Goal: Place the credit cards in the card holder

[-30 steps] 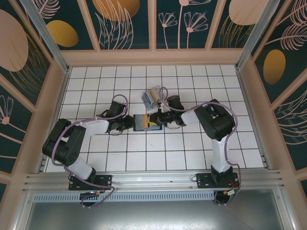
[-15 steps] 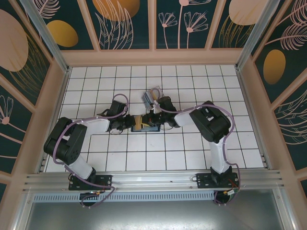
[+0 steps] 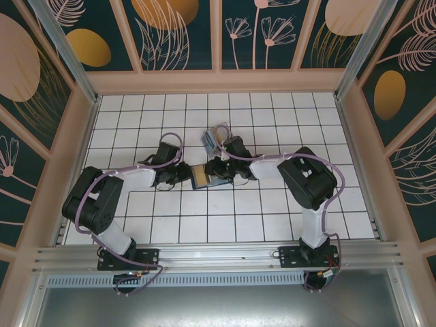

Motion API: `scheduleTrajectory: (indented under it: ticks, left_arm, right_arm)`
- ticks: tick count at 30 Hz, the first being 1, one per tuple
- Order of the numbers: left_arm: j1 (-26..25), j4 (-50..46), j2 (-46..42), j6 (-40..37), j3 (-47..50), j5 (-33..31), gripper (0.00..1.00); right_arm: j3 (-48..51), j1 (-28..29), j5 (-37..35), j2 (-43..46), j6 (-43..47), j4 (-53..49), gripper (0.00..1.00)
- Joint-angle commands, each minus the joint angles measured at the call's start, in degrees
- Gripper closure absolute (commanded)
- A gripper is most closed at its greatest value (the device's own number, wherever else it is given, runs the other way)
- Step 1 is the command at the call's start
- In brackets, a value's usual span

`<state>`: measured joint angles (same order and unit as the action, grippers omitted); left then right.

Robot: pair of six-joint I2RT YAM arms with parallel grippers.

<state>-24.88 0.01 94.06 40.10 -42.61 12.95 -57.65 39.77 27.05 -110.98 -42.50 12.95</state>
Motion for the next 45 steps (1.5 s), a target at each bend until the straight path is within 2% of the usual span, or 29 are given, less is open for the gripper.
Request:
scheduleTrajectory:
  ticks: [1,5,10,12,17,20,25,29,33,39,45]
  left_arm:
    - [-0.39,0.60,0.01,0.69,-0.56,-0.62,0.75]
    - [-0.40,1.28,-0.11,0.98,-0.13,-0.42,0.75]
    - [-0.43,1.56,-0.06,1.23,0.24,-0.26,0.77]
    - [-0.41,1.66,0.05,1.30,0.42,-0.19,0.81]
    - [-0.42,2.10,0.31,1.81,0.51,-0.12,0.86]
    - [-0.42,2.10,0.51,2.07,0.27,0.01,0.86]
    - [-0.42,1.45,0.00,2.22,-0.41,0.80,0.86]
    - [-0.21,-2.14,-1.88,0.34,-1.03,-0.57,0.85]
    - [0.36,-6.78,-4.39,-0.04,0.10,-1.19,0.78]
    - [0.36,-8.47,-9.73,0.22,3.93,-4.57,0.74]
    - [0.37,-2.86,-8.41,2.51,7.88,-0.18,0.76]
  right_arm:
    - [-0.35,0.83,-4.81,2.34,2.21,-3.90,0.77]
    - [-1.44,1.26,-5.14,1.48,2.33,-4.51,0.91]
    - [-2.47,1.96,-4.89,0.52,2.82,-5.38,0.93]
    - [-2.74,2.45,-4.74,0.48,3.03,-5.42,1.00]
    - [-3.89,4.35,-5.17,-0.37,2.65,-5.66,1.00]
    - [-4.91,5.79,-5.16,-1.63,2.27,-5.78,1.00]
    - [-5.11,7.34,-4.61,-2.74,2.07,-4.24,0.90]
    - [-4.84,7.26,-7.19,-1.50,3.81,-6.20,0.81]
    - [-5.36,7.18,-9.82,-0.35,6.38,-9.50,0.78]
    - [-5.98,7.17,-10.87,-0.17,7.51,-11.15,0.76]
    - [-6.08,7.34,-11.29,0.03,8.92,-12.13,0.71]
